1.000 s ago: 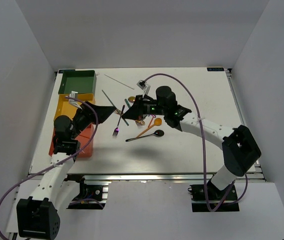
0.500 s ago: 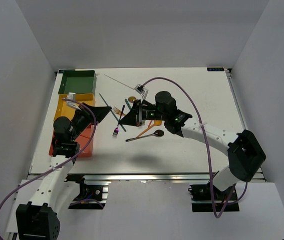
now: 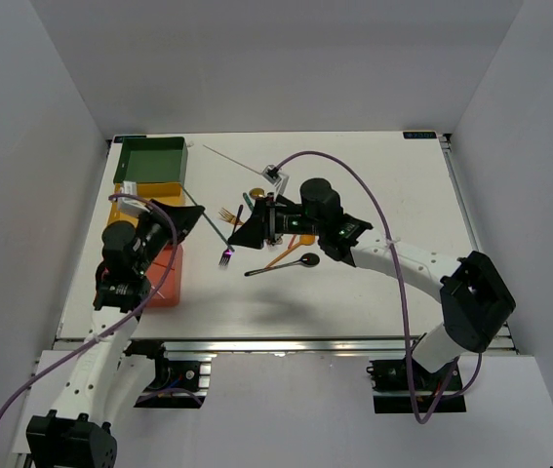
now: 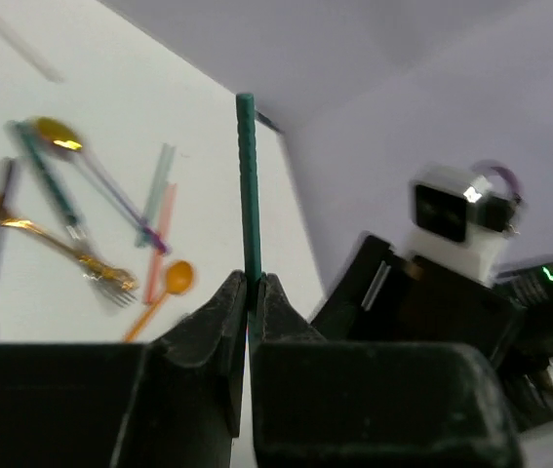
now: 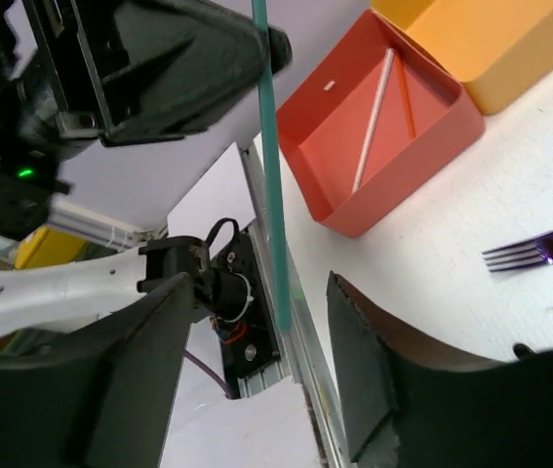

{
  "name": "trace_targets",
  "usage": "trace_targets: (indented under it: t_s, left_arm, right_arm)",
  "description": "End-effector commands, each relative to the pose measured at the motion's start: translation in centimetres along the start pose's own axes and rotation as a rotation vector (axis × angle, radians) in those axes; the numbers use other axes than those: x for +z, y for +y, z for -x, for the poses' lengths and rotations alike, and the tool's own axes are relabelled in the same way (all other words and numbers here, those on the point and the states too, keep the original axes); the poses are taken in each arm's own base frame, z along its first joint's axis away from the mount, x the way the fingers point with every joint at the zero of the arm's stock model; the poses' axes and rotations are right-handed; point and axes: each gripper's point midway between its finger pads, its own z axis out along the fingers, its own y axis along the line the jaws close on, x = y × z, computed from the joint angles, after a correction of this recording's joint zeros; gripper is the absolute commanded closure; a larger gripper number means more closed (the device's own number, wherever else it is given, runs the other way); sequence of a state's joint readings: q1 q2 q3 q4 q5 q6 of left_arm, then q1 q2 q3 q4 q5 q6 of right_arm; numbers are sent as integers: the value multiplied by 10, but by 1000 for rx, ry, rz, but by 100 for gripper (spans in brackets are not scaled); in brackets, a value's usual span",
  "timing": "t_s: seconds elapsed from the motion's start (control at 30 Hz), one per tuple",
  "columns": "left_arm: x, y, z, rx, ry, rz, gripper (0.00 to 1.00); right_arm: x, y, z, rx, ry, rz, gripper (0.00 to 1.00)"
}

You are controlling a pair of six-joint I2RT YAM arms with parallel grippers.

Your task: Sort the eating utensils into containers

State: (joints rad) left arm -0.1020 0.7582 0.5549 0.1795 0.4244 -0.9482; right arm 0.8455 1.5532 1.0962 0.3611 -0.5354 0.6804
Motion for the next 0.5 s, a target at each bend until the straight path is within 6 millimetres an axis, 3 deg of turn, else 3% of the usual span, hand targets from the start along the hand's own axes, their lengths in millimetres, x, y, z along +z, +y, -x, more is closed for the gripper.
trace_targets:
  t_s: [0.0,0.03,0.07,0.13,0.17,0.3,0.47]
  left_arm:
    - [-21,50,39,5,-193,384,100]
    - [-34,70,45,1,-233,521,100]
    - [-55,104,32,-15,-192,721,100]
    - [-84,127,50,20,-284,935,100]
    - [-99,143,41,16,-260,1047,100]
    - [-131,165,47,85,-289,1234,100]
    - [-165,176,62,156,-375,1393,100]
  right_arm:
    - [-10,-14,15,-28,-57,-76,33]
    - [-14,-26,19,-21,-80,-128,33]
    - [-21,-31,22,-16,-97,-161,32]
    - [-37,-59,22,19,-119,-270,32]
    - [-45,-60,25,15,-138,-288,31]
    - [-73,-76,21,9,-162,-360,31]
    - [-98,-87,12,-13,-165,-435,30]
